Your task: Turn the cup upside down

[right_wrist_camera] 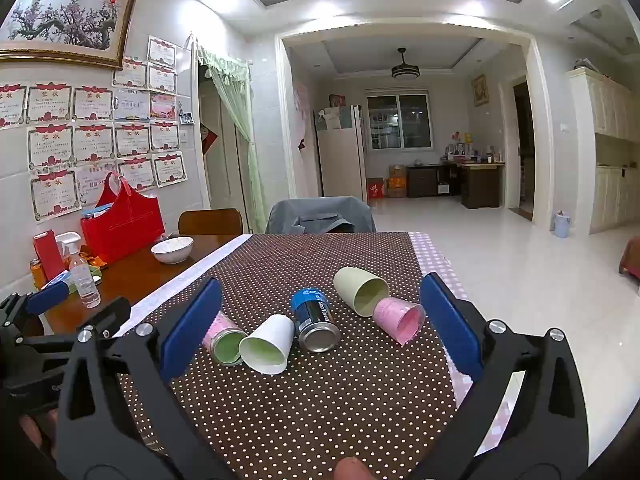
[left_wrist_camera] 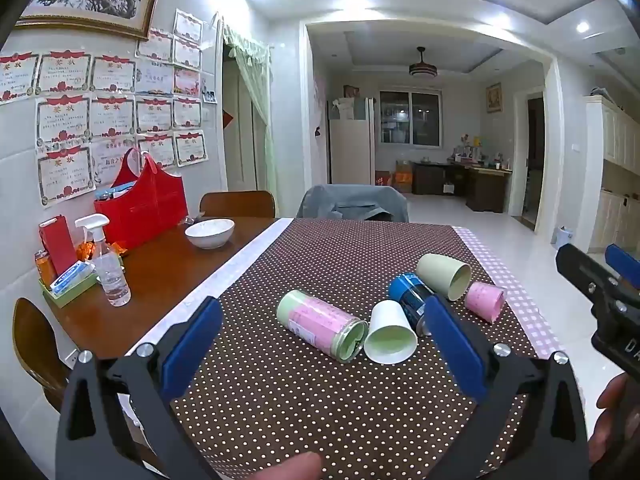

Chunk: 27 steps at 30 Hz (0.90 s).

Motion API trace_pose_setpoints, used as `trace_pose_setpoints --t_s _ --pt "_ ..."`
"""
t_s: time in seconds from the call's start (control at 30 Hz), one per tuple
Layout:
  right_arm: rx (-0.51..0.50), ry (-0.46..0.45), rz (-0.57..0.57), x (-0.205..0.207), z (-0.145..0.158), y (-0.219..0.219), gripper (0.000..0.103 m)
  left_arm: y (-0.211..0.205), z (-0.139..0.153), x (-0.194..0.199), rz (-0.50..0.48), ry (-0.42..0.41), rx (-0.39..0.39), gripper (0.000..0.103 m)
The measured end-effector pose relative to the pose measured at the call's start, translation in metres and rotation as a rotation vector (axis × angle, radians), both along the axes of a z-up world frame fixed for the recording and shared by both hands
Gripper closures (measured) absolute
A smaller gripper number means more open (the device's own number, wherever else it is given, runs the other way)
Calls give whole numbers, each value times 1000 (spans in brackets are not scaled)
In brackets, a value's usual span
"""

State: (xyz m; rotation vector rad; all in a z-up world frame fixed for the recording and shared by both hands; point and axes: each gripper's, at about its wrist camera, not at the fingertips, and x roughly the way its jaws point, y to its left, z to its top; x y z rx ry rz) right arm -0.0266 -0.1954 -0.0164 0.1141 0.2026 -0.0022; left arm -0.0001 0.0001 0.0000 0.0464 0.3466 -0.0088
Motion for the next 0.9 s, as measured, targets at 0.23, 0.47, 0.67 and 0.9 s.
trace_pose_setpoints --t_s 0.23,0.47,0.67,0.9 --pt "-1 1 2 -1 0 0 6 -2 2 2 3 -4 -8 4" --pt "-1 -2 4 -1 2 1 6 -3 2 -2 0 -13 -11 4" --pt "3 -5 5 0 2 -1 6 -2 1 -1 -9 -3 -18 4" --pt "0 -11 5 -3 4 -2 6 -1 -1 0 -18 2 -30 4"
